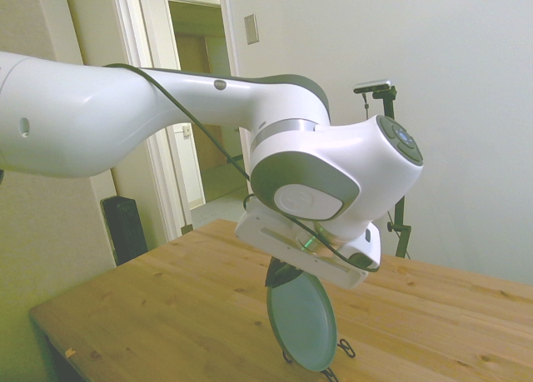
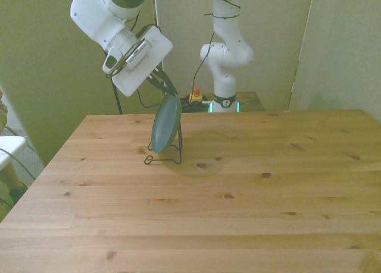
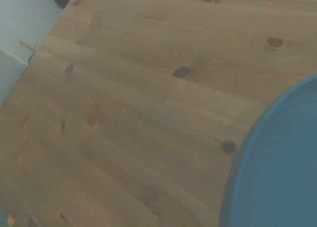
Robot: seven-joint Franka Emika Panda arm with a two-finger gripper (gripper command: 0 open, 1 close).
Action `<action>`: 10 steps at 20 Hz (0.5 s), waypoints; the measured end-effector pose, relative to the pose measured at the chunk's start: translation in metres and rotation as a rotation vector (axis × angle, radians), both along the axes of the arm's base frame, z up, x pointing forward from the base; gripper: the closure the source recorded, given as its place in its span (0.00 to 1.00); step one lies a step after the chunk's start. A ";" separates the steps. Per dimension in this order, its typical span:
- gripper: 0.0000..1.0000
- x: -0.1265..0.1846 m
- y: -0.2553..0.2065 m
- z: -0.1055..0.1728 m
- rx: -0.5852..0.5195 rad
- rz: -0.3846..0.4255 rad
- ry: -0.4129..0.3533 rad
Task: Load the plate
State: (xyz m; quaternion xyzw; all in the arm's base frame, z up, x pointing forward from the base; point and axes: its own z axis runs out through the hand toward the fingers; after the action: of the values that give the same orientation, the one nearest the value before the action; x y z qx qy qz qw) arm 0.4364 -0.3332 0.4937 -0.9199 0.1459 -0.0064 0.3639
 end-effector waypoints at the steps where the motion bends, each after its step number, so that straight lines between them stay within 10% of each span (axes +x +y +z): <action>1: 1.00 -0.003 -0.001 0.003 0.009 -0.004 -0.008; 10: 1.00 -0.014 -0.008 0.019 0.068 -0.039 -0.061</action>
State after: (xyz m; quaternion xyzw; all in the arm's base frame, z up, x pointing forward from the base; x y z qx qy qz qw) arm 0.4219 -0.3415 0.5124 -0.9034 0.1530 -0.0365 0.3989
